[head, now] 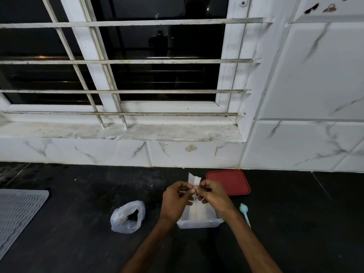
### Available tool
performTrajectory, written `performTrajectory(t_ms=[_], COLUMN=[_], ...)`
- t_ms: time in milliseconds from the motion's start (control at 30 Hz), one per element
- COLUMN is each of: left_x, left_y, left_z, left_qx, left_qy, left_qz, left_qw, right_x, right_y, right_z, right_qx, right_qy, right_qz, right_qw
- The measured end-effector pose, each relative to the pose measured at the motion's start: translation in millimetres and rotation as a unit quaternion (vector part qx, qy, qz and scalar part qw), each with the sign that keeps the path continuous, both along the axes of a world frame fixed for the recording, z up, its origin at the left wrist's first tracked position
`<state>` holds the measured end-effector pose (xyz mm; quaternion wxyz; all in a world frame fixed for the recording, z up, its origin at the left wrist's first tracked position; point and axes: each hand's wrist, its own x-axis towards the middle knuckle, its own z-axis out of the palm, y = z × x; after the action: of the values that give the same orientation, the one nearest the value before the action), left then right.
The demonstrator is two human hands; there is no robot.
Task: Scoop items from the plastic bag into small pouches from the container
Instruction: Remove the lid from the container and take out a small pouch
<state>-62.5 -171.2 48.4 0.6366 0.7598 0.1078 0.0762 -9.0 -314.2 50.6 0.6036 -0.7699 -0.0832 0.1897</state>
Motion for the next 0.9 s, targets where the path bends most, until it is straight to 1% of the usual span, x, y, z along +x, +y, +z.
performTrajectory(t_ms=[67, 133, 267, 367, 600, 733, 900], left_x=[-1, 0, 0, 0, -3, -4, -8], left_y=[-3, -3, -1, 4, 11, 14, 15], left_z=[3, 5, 9, 9, 5, 2, 5], left_qx=[-0.035, -0.035, -0.03, -0.057, -0.14, -0.16, -0.197], left_qy=[0.02, 0.032, 0.042, 0.048, 0.094, 0.113, 0.127], left_qz=[-0.016, -0.018, -0.017, -0.034, -0.07, -0.094, -0.115], left_qw=[0.999, 0.999, 0.999, 0.997, 0.983, 0.976, 0.965], right_x=[-1, -1, -1, -2, -1, -1, -2], right_y=[-2, -3, -2, -3, -3, -3, -1], right_z=[-2, -3, -2, -1, 3, 4, 8], right_qx=[0.036, 0.054, 0.056, 0.056, 0.049, 0.043, 0.07], right_qy=[0.024, 0.036, 0.05, 0.049, 0.035, 0.034, 0.043], right_qz=[-0.018, -0.021, -0.005, 0.009, 0.051, 0.058, 0.07], right_qw=[0.999, 0.998, 0.997, 0.997, 0.997, 0.997, 0.994])
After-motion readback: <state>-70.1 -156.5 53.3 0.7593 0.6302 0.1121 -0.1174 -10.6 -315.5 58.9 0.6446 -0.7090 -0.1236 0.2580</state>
